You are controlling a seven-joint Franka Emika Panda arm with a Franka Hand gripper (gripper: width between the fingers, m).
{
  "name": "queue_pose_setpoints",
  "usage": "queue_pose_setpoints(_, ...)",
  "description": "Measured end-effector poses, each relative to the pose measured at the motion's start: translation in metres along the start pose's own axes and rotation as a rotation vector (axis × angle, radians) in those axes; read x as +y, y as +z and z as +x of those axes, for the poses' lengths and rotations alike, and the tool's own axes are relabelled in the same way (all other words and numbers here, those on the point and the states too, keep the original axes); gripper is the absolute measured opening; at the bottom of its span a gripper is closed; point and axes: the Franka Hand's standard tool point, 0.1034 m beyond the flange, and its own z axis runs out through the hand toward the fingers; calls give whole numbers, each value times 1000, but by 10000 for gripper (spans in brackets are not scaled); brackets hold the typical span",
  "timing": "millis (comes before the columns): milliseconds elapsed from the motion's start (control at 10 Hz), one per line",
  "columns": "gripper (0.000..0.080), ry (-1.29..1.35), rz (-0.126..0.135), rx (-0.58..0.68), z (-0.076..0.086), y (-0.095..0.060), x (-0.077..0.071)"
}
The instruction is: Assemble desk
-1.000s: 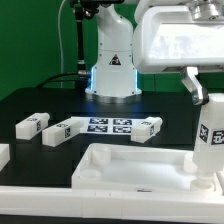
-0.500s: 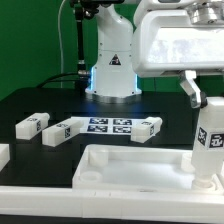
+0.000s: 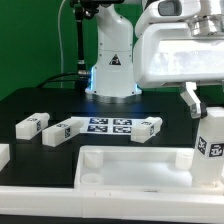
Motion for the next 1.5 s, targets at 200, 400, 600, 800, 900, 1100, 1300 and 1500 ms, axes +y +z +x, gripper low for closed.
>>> queue_pose_setpoints(200,290,-1,-4,31,1,2,0)
queue_pose_setpoints(400,297,-1,-6,42,1,1,0)
queue_pose_setpoints(600,512,-1,-6,41,1,1,0)
queue_pose_setpoints(800,605,-1,-6,41,1,1,-1)
queue_pose_setpoints(900,641,-2,-5,43,4,-2,-2)
queue_pose_setpoints(1100,647,-10,-3,44,11,-10,-6)
queue_pose_setpoints(1300,649,-11,-1,36,17,-15,-6)
queue_pose_setpoints(1500,649,-12,3,12,14,-13,-7)
